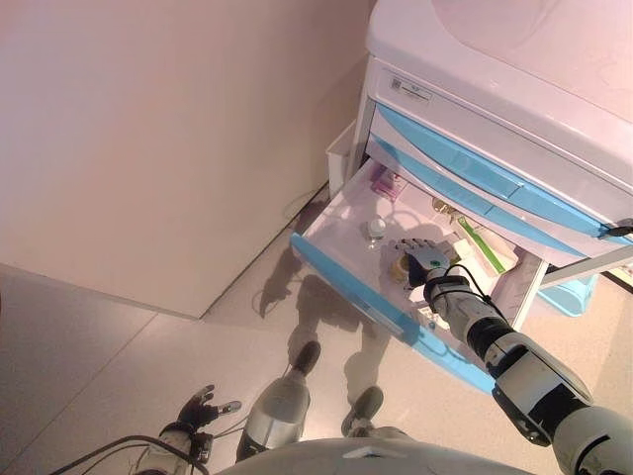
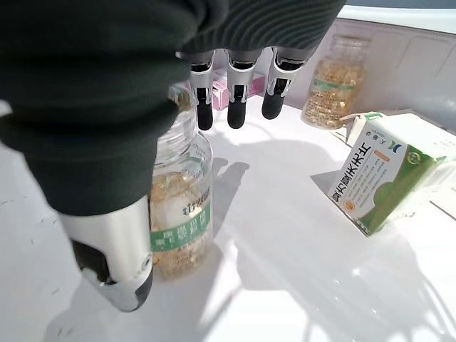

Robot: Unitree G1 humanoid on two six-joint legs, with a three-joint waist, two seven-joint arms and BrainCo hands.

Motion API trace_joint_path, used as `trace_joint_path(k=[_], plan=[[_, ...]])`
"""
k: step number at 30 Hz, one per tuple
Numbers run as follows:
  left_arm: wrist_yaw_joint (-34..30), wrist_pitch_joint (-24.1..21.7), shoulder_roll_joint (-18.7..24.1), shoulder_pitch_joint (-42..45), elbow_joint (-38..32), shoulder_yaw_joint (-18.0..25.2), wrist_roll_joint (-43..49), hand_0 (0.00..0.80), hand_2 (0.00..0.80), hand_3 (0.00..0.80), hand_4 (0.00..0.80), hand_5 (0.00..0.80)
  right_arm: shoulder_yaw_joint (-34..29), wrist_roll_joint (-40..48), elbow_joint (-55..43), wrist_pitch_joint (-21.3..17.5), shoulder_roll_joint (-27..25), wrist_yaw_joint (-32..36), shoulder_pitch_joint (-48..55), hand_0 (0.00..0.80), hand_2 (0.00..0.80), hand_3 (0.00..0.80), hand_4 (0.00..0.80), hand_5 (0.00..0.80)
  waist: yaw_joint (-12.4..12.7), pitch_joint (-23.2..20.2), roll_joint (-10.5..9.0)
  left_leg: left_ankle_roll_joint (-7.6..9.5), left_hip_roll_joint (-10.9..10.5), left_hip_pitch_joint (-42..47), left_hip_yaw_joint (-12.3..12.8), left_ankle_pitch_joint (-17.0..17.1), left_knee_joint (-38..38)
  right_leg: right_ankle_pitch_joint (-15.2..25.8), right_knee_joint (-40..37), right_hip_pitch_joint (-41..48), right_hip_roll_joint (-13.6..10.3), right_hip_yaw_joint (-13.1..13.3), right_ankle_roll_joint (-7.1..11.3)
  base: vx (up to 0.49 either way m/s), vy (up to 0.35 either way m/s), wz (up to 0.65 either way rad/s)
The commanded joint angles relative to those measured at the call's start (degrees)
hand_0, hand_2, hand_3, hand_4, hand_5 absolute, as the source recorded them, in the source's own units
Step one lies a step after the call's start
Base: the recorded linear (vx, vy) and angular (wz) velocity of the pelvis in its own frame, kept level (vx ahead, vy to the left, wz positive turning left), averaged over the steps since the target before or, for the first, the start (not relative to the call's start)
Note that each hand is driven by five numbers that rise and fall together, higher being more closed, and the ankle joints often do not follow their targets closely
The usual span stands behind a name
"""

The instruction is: Open the drawer and pick up the medicine

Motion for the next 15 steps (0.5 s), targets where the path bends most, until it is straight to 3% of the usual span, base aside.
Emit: trace_joint_path(k=[1,15], plan=[[0.1,-1.8,0.7,-0.4,0.8,-3.3,0.6,0.0,0.0,0.0,0.0,0.0,1.4,-1.1,-0.8,0.3,-2.4,-2.8,-3.9,0.0,0.0,0.0,0.0,0.0,1.0,-0.2,0.7,0.69,-3.3,-0.8,-0.3,-3.7,0.0,-6.1,6.7,0.9,-0.2,0.0,0.8,0.0,0.0,0.0],[-0.4,-1.6,1.1,-0.1,0.5,-3.0,0.3,0.0,0.0,0.0,0.0,0.0,1.7,0.2,-1.1,1.0,-2.4,-0.8,-4.8,0.0,0.0,0.0,0.0,0.0,1.4,0.2,1.16,0.79,-3.5,-1.2,-0.7,-3.5,0.0,-6.1,6.9,0.7,-0.5,-0.3,0.9,0.001,0.001,0.0]])
